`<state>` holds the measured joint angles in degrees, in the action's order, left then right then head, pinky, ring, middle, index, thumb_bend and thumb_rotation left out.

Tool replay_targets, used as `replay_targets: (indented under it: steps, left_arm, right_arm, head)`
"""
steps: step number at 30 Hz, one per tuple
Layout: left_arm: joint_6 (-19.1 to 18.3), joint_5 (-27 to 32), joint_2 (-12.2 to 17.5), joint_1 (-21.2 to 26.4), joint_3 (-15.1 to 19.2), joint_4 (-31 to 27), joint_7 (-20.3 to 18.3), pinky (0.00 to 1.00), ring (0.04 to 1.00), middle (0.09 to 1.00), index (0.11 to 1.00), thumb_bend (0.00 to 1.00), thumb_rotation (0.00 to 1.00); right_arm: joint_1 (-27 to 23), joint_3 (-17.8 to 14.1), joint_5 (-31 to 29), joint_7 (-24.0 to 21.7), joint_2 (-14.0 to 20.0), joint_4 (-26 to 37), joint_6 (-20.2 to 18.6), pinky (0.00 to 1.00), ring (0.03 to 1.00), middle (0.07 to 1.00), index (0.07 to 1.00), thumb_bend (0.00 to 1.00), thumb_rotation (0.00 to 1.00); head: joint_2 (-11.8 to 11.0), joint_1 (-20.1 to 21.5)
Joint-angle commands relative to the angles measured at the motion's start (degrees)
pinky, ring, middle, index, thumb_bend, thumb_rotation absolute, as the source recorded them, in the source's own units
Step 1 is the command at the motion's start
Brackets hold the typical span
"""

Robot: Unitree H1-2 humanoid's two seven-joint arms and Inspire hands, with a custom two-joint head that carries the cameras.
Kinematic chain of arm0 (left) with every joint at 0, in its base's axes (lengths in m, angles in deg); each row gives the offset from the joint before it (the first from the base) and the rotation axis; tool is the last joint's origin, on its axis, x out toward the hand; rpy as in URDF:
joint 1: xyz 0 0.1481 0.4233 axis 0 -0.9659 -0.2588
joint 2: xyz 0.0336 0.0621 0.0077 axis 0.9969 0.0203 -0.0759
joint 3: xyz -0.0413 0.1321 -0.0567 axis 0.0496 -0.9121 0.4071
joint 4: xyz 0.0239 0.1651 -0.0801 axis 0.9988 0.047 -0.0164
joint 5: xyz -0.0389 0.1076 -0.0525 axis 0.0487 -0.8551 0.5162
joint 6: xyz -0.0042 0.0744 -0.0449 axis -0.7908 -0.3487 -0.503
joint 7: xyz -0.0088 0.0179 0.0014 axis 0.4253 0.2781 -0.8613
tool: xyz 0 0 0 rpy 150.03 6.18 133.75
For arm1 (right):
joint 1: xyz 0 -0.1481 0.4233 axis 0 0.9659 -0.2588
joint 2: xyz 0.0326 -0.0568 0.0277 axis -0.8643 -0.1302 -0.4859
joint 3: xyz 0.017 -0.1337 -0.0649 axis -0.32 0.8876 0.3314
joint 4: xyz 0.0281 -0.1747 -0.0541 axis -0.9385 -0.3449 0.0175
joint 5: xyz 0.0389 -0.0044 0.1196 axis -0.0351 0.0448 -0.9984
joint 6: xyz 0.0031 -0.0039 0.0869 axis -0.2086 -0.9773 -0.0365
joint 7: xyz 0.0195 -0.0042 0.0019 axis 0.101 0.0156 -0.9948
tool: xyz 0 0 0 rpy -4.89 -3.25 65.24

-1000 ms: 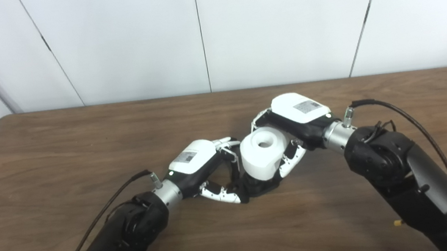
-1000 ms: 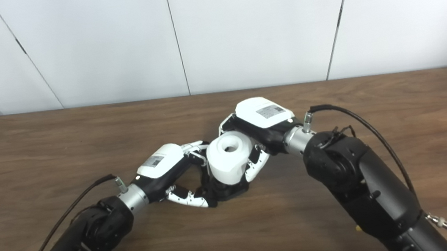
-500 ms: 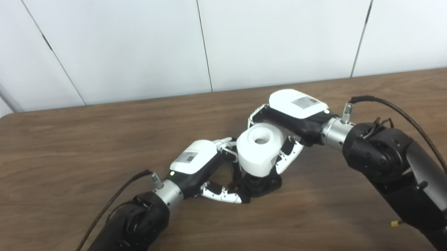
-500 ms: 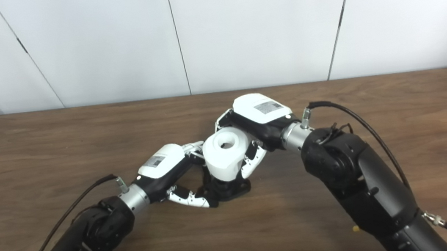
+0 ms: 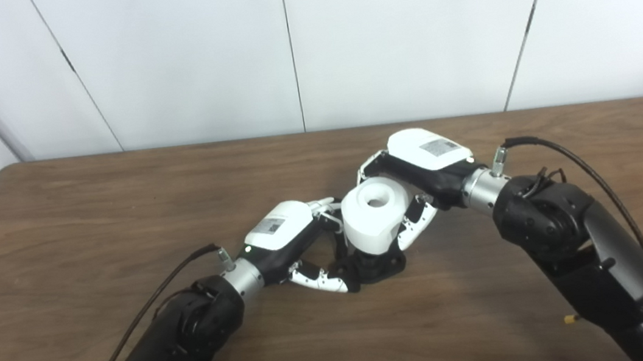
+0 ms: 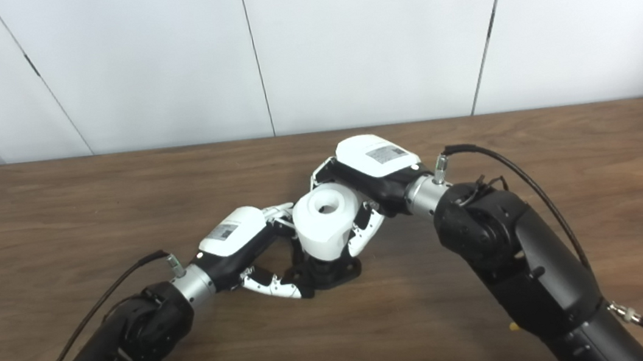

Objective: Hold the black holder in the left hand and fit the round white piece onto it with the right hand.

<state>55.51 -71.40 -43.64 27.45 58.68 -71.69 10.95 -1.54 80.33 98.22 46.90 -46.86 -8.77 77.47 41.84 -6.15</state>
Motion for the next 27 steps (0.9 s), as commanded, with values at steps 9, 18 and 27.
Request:
replay_targets:
  steps: [9,18,27]
  left_arm:
    - [-0.67,-2.03,0.02,-1.19,-1.53,0.39,-3.44,0.88,0.931,0.888,0.485,0.52,0.06]
    - [-1.59,-2.12,-0.11,-1.27,-1.64,0.06,-4.05,0.89,0.938,0.894,0.485,0.52,0.06]
    - [-0.99,-1.98,-0.1,-1.34,-1.56,0.43,-3.56,0.89,0.933,0.889,0.485,0.52,0.06]
  right_arm:
    - [-1.86,0.13,-0.38,-0.62,0.82,2.73,1.16,0.76,0.74,0.695,0.478,0.53,0.14]
    - [-1.27,0.56,-0.45,-0.42,-0.24,4.39,0.73,0.73,0.733,0.688,0.477,0.53,0.15]
    - [-0.73,1.07,-0.12,-0.45,-0.7,4.38,0.65,0.75,0.745,0.701,0.477,0.53,0.14]
  head:
    - [0.16,-0.16]
    - [0.33,-0.1]
    - [0.41,-0.13]
